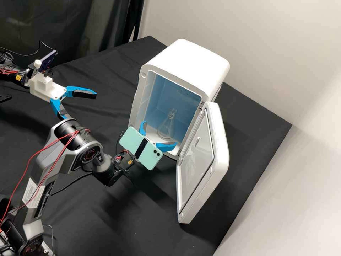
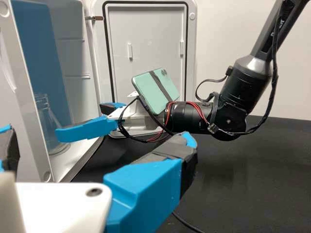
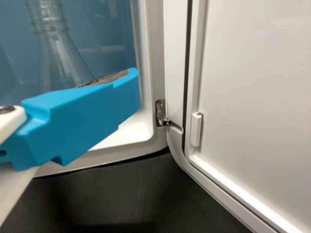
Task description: Take the flask out of the incubator
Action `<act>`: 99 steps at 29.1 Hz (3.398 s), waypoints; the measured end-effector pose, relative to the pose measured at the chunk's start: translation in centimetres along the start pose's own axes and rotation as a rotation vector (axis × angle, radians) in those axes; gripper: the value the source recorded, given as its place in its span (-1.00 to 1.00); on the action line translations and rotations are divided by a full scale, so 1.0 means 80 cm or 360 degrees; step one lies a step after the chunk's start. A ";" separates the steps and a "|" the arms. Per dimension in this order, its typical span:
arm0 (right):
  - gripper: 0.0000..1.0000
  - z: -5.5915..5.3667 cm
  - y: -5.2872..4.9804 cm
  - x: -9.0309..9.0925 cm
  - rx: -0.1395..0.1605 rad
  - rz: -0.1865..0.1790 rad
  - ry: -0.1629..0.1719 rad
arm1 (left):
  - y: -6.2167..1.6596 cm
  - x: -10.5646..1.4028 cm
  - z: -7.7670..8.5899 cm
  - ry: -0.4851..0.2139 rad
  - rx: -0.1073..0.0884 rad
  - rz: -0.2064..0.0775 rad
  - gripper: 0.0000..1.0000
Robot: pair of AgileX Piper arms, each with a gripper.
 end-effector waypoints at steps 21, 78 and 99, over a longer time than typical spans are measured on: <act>1.00 -0.039 -0.013 0.038 -0.0009 -0.0036 0.0049 | 0.0002 0.000 -0.001 -0.0008 0.0023 -0.0004 1.00; 1.00 -0.049 -0.020 0.108 -0.0051 -0.0003 0.0007 | 0.0063 -0.003 0.000 -0.0015 0.0029 0.0027 1.00; 1.00 -0.033 -0.048 0.127 -0.0159 -0.0077 -0.0045 | 0.0063 -0.003 0.000 -0.0015 0.0029 0.0027 1.00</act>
